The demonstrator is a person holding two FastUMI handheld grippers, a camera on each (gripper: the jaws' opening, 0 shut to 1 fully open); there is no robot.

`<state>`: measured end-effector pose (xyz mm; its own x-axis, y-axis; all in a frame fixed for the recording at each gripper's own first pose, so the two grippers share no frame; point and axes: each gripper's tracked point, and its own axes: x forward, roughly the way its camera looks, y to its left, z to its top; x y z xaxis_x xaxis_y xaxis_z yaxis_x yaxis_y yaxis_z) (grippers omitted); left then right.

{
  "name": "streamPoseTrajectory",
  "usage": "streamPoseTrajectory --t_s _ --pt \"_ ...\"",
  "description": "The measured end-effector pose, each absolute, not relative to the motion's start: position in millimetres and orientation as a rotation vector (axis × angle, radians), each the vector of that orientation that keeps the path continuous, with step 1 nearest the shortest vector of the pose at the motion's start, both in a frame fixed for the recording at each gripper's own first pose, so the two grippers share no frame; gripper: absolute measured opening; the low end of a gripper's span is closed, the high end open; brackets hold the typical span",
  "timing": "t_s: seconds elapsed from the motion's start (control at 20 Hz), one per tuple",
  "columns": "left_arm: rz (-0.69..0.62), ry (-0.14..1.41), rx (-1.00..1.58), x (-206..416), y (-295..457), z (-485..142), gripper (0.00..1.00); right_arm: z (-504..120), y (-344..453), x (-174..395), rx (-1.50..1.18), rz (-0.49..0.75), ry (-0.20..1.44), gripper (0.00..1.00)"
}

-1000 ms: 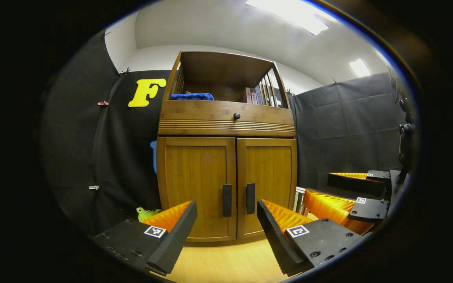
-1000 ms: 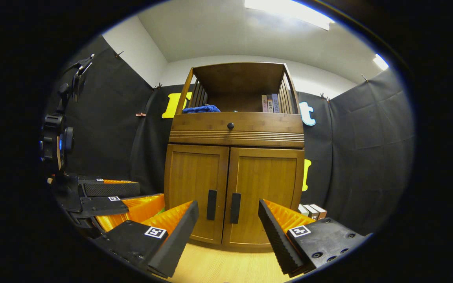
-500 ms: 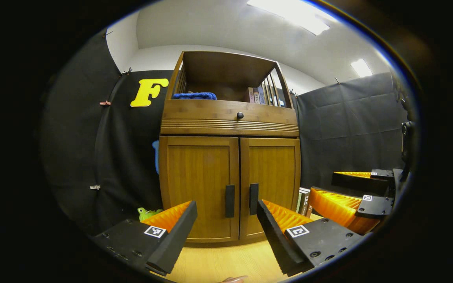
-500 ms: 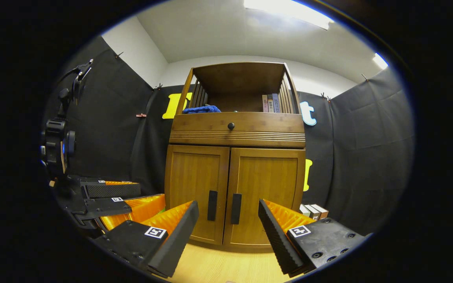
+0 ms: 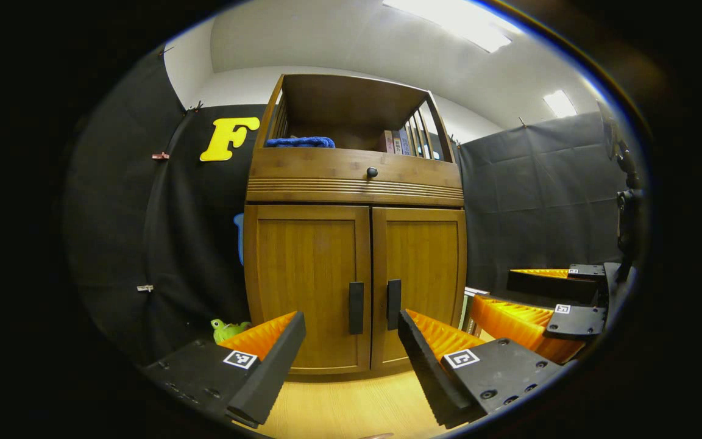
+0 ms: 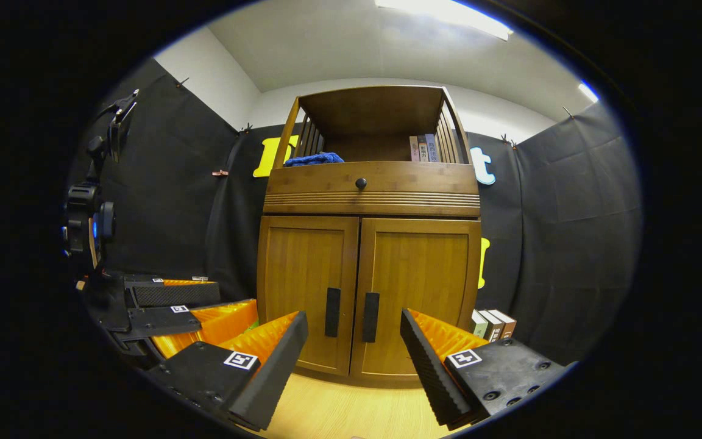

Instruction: Open the right door of the double-door shoe cabinet with the right hand, and open the left door with the left hand.

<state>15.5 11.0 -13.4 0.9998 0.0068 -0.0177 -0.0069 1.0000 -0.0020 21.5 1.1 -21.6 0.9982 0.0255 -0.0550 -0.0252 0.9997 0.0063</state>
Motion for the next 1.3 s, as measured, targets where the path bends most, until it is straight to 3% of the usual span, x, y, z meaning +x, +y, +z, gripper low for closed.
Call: streamPoseTrajectory --t_s 0.55,1.0,1.3 --pt "0.032 0.006 -0.001 2.8 23.7 -19.9 0.95 -52.2 5.1 71.2 -0.007 0.056 0.084 0.93" --pt "0.101 0.020 0.013 -11.8 58.7 -26.8 0.95 -76.2 -1.9 124.4 -0.088 0.004 0.068 0.95" --pt "0.150 0.023 0.001 -21.5 84.8 -32.4 0.95 -93.1 2.7 152.6 0.031 0.021 0.099 0.95"
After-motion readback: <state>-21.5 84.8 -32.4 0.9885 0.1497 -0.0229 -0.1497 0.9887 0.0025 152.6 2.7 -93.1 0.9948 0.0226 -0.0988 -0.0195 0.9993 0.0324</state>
